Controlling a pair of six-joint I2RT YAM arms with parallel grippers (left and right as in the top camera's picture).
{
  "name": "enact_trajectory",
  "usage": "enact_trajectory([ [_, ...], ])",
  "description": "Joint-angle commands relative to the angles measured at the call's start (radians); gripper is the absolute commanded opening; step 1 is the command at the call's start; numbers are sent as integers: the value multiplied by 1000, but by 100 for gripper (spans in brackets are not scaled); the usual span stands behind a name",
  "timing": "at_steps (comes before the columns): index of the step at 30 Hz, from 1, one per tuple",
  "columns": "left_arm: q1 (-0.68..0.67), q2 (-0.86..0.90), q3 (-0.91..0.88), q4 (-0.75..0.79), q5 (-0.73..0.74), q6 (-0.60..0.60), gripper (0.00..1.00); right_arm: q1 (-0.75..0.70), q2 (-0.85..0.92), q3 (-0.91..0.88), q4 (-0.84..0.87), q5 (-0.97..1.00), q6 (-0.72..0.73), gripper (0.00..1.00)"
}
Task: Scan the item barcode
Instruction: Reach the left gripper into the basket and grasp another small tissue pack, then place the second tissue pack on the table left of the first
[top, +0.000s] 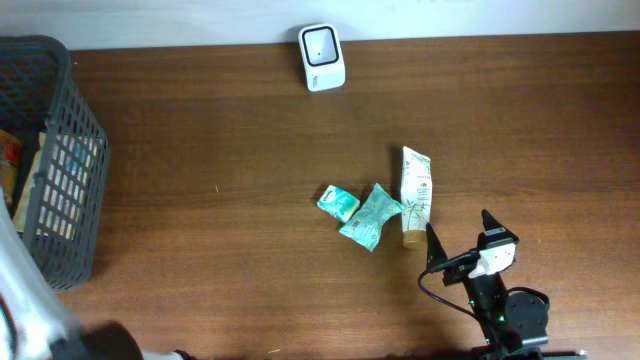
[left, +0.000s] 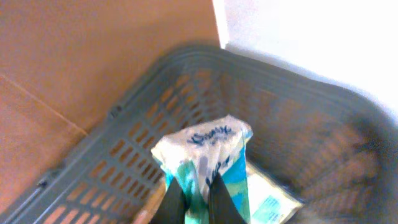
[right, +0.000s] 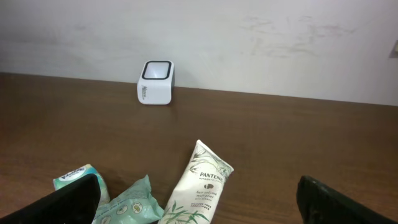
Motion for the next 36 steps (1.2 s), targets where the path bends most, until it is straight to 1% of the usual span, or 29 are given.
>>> enact_trajectory([
  [1, -121, -145, 5, -118, 223, -135, 0, -6, -6, -5, -4, -5, 4, 99],
  [3, -208, -171, 5, -217, 310, -175, 0, -6, -6, -5, -4, -5, 4, 99],
  [5, -312, -163, -15, -297, 385, -183, 0, -6, -6, -5, -4, -5, 4, 99],
  [7, -405, -154, -72, -326, 400, -183, 0, -6, -6, -5, -4, -5, 4, 99],
  [8, -470, -147, -132, -324, 399, -185, 0, -6, -6, -5, -4, -5, 4, 99],
  [10, -558, -134, -250, -295, 399, -230, 0, -6, -6, -5, -4, -5, 4, 99],
  [13, -663, -115, -447, -176, 400, -329, 0, -6, -6, -5, -4, -5, 4, 99],
  [15, -727, -98, -597, -43, 399, -428, 0, -6, -6, -5, -4, -5, 4, 99],
  [20, -805, -69, -826, 222, 399, -602, 0, -6, -6, -5, -4, -5, 4, 99],
  [22, -837, -47, -888, 311, 399, -635, 0, -6, -6, -5, -4, -5, 4, 99],
  [24, -864, -19, -917, 360, 399, -642, 0, -6, -6, -5, -4, -5, 4, 99],
  [29, -911, 52, -925, 417, 399, -642, 0, -6, -6, -5, -4, -5, 4, 99],
  [32, -922, 69, -925, 420, 399, -642, 26, -6, -6, -5, -4, -5, 4, 99],
  [34, -922, 68, -925, 428, 400, -642, 48, -6, -6, -5, -4, -5, 4, 99],
  [35, -922, 68, -925, 430, 400, -642, 56, -6, -6, -5, -4, -5, 4, 99],
  [36, -922, 66, -924, 428, 401, -642, 59, -6, -6, -5, -4, -5, 4, 99],
])
